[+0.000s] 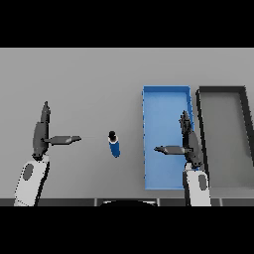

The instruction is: Pick up the blue pipe and place it into the blue bin.

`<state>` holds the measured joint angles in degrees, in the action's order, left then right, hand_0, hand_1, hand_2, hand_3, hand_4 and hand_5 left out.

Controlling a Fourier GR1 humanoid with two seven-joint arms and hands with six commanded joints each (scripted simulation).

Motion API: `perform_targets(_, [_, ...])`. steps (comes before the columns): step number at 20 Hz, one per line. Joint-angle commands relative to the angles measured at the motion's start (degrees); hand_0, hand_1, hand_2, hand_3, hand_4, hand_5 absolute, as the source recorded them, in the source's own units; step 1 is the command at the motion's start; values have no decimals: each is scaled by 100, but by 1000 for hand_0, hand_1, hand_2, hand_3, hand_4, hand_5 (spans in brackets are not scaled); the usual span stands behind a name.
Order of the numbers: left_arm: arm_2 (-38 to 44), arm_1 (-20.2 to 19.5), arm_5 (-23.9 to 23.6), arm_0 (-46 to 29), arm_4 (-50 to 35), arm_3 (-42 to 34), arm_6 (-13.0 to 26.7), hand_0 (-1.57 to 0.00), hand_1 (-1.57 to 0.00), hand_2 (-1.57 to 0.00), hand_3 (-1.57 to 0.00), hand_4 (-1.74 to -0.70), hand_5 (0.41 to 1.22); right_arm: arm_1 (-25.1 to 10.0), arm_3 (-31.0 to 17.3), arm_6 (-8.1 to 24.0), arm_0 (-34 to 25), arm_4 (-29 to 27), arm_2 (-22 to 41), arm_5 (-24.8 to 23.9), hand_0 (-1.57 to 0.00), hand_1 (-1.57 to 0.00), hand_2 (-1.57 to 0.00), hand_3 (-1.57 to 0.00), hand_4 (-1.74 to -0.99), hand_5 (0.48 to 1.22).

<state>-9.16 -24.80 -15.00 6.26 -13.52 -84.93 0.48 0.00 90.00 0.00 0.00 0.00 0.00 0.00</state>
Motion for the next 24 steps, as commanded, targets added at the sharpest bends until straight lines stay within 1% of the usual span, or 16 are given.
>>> perform_targets(1, [2,2,-3,0,0,-2,-25,1,1,1,1,-1074,591,0,0,0,0,-2,-1,-4,1,1,1,1,-1225,617])
perform_targets(6, [-37,30,-41,-7,36,-63,-48,1,1,1,1,-1074,591,-44,-28,46,-44,-53,-58,12,1,1,1,1,-1225,617])
perform_targets(7, [-220,-426,738,-48,-14,-131,-276,1,1,1,1,-1074,591,-297,120,-236,89,192,140,204,1,1,1,1,-1225,617])
perform_targets(8, [-303,-740,1250,-62,-71,-149,-396,1,1,1,1,-1073,590,-437,271,-406,252,423,316,288,1,1,1,1,-1224,618])
perform_targets(9, [-355,-920,1598,-64,-107,-86,-465,1,1,1,1,-1074,589,-541,435,-498,367,525,402,350,1,1,1,1,-1225,618])
perform_targets(10, [-344,-1068,1816,-93,-178,-96,-502,1,1,1,1,-1076,587,-622,490,-506,444,617,464,394,1,1,1,1,-1225,620])
perform_targets(11, [-344,-1126,1926,-15,-210,-72,-496,1,1,1,1,-1077,588,-634,609,-405,476,716,538,371,1,1,1,1,-1223,620])
perform_targets(13, [-367,-1191,2077,-28,-239,-72,-556,1,1,1,1,-1080,596,-619,685,-331,510,947,660,274,1,1,1,1,-1203,614])
perform_targets(14, [-408,-1181,2081,-71,-218,-132,-575,1,1,1,1,-1080,600,-621,721,-321,540,969,654,243,1,1,1,1,-1196,609])
perform_targets(15, [-413,-1215,2191,-76,-307,-187,-564,1,1,1,1,-1085,604,-650,747,-179,545,991,641,226,1,1,1,1,-1186,601])
perform_targets(16, [-427,-1264,2271,-167,-329,-267,-667,1,1,1,1,-1086,605,-668,766,-162,521,955,614,233,1,1,1,1,-1185,597])
perform_targets(17, [-538,-1279,2391,-271,-313,-424,-751,1,1,1,1,-1090,596,-697,757,-241,583,947,608,258,1,1,1,1,-1186,598])
perform_targets(19, [-737,-1294,2649,-300,-311,-580,-723,1,1,1,1,-1096,567,-750,677,-301,526,939,606,328,1,1,1,1,-1193,605])
perform_targets(20, [-843,-1306,2791,-335,-305,-652,-730,1,1,1,1,-1102,554,-755,772,-369,576,915,627,360,1,1,1,1,-1198,607])
perform_targets(22, [-1077,-1267,2883,-407,-294,-941,-504,1,1,1,1,-1124,514,-752,699,-317,493,921,622,362,1,1,1,1,-1205,611])
perform_targets(24, [-1308,-1125,3009,-370,-195,-986,-492,1,1,1,1,-1158,497,-681,715,-318,490,1008,691,304,1,1,1,1,-1208,612])
